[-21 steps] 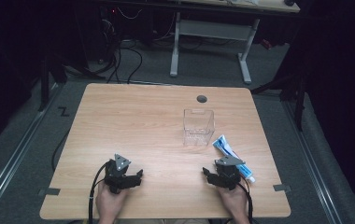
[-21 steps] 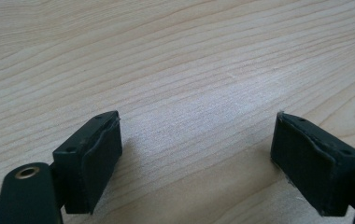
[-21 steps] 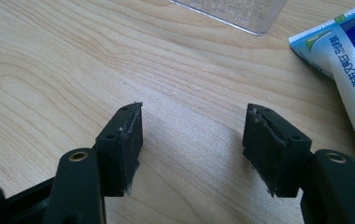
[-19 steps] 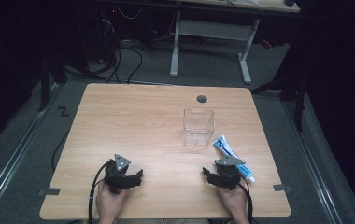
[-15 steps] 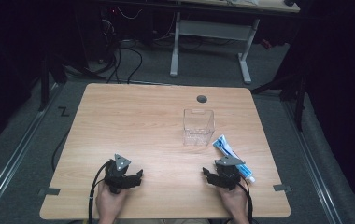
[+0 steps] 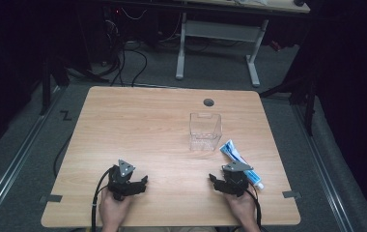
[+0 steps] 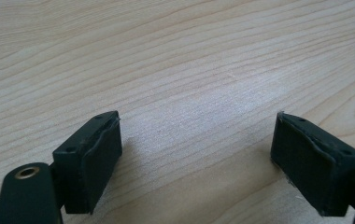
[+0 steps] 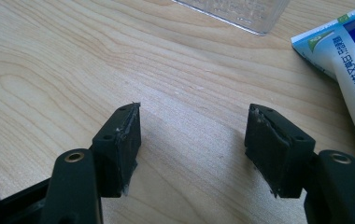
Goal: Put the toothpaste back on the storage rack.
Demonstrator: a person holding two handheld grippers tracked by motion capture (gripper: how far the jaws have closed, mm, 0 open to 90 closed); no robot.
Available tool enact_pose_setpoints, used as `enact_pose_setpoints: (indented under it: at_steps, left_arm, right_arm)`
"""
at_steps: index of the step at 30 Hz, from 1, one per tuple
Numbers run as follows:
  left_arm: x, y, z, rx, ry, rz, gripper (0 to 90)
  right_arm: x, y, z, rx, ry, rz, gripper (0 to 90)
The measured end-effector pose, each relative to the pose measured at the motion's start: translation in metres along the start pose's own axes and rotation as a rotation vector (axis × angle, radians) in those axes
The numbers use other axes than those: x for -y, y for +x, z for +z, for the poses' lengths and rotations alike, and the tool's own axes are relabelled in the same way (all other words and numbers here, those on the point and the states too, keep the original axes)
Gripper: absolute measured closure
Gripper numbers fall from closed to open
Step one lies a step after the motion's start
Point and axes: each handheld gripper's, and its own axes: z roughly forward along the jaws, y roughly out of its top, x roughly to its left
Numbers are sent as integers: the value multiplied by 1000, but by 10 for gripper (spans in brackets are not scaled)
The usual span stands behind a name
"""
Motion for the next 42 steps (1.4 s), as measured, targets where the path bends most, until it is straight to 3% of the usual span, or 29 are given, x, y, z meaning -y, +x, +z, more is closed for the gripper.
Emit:
enact_pose_setpoints:
  at_steps: [22,36,42]
  left_arm:
    - [0,0,0,0,0,0,168]
    - [0,0,0,0,0,-1,168]
    - [0,0,0,0,0,-1,167]
  right_arm:
    - [0,0,0,-7,-1,10,352]
    - [1,1,-6,-22,-13,9,408]
    - [2,-2,-13,-25,-30,29,430]
